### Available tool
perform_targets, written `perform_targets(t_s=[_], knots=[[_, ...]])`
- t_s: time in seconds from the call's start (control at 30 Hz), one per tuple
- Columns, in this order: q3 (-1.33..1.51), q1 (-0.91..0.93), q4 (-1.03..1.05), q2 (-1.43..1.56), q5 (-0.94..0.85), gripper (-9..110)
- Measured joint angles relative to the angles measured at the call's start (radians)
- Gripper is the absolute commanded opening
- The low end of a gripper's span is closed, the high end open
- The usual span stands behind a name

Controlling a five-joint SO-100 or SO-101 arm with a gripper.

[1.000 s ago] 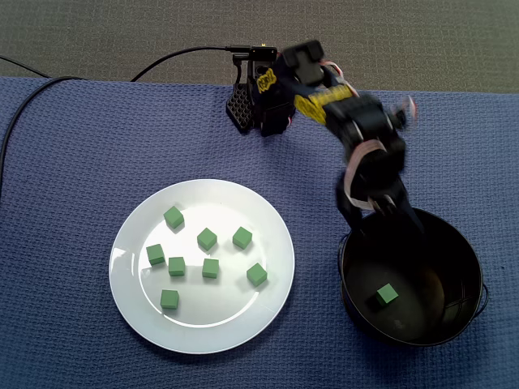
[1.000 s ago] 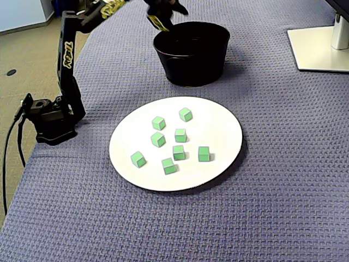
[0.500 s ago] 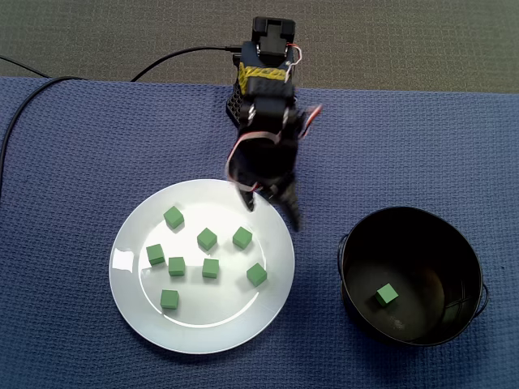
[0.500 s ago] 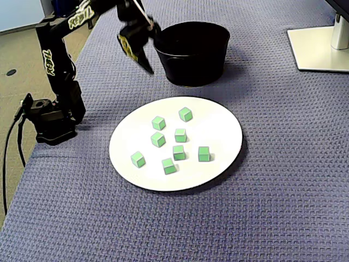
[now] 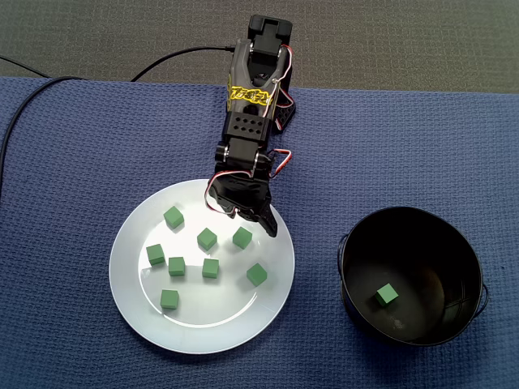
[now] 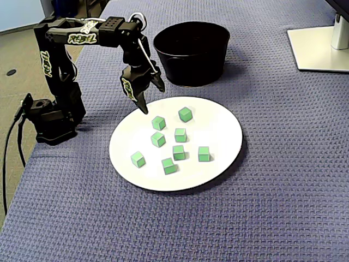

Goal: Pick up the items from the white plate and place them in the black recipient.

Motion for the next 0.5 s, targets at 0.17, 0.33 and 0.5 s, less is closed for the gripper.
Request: perform_targets(t_s=[0.17,0.33,0.5], knots=[[0.063,0.006,-0.078,-0.017,-0.006,33],[0.117,0.006,-0.169,-0.041,-0.006,33],[0.161,0.006,-0.244,-0.061,-0.006,32]])
